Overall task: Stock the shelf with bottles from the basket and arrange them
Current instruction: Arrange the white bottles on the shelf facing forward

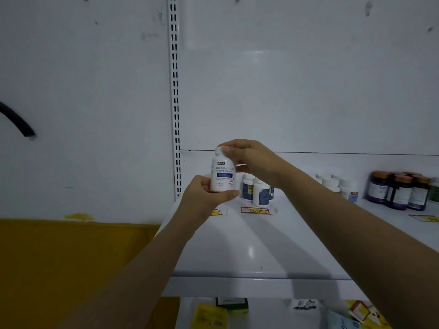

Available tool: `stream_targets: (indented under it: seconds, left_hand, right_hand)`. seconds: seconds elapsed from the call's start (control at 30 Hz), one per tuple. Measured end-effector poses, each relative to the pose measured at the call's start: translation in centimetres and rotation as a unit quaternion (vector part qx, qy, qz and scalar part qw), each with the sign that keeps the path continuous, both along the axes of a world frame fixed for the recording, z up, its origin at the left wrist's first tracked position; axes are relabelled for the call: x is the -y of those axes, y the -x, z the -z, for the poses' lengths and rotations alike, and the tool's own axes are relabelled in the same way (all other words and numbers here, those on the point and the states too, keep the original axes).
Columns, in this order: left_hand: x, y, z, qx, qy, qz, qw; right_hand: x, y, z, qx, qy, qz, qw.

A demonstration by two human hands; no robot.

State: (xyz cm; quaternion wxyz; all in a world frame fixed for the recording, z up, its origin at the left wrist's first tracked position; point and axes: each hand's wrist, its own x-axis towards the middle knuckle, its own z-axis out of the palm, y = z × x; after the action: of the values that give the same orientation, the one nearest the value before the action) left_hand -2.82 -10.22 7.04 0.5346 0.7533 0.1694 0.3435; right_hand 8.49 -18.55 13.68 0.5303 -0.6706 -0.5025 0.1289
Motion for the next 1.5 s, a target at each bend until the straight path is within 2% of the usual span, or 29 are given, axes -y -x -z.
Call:
stream_targets:
  seconds: [0.17, 0.37, 0.5, 0.6, 0.83, 1.0, 1.2, 1.3, 1.5]
  left_hand:
    - [-0.1, -0.3, 0.1, -0.015, 0.0, -0.012, 1.0]
    - [-0.3, -0.7, 0.9, -0.017, -0.053, -0.05, 0.997]
    - [-0.3, -0.5, 0.8, -0.008, 0.001, 0.016, 1.0]
    - [-0.7, -0.3, 0.7, -0.02, -0.01, 0.057, 0.998]
    - [-1.0, -1.1, 0.8, -0.038, 0.009, 0.041, 0.998]
    - [-0.8, -1.2, 0.6, -0.003, -0.02, 0.0, 1.0]
    - [-1.6, -0.6, -0.1, -0.052, -0.021, 0.044, 0.997]
    - [-2.2, -0.5, -0.2, -0.062, -0.054, 0.014, 0.996]
    - [-1.6, -1.1, 0.2, -0.048, -0.088, -0.052, 0.994]
  right_hand:
    - [-0.4, -0.3, 0.7, -0.06, 0.0, 0.009, 0.998]
    - [0.0, -0.5, 0.9, -0.05, 0.007, 0.03, 0.998]
    - [0.5, -1.0, 0.7, -0.075, -0.018, 0.025, 0.997]
    - [0.8, -1.3, 0.7, -0.098, -0.032, 0.004, 0.995]
    - [0.5, -1.3, 1.1, -0.043, -0.011, 0.002, 0.999]
    - [-0.3, -1.1, 1.4, -0.016, 0.005, 0.045, 0.999]
    - [0.3, -1.6, 1.3, -0.075, -0.016, -0.009, 0.997]
    - [-0.1, -1.4, 1.7, -0.069, -0.023, -0.017, 0.997]
    - [-1.2, -0.5, 1.6, -0.013, -0.032, 0.032, 0.999]
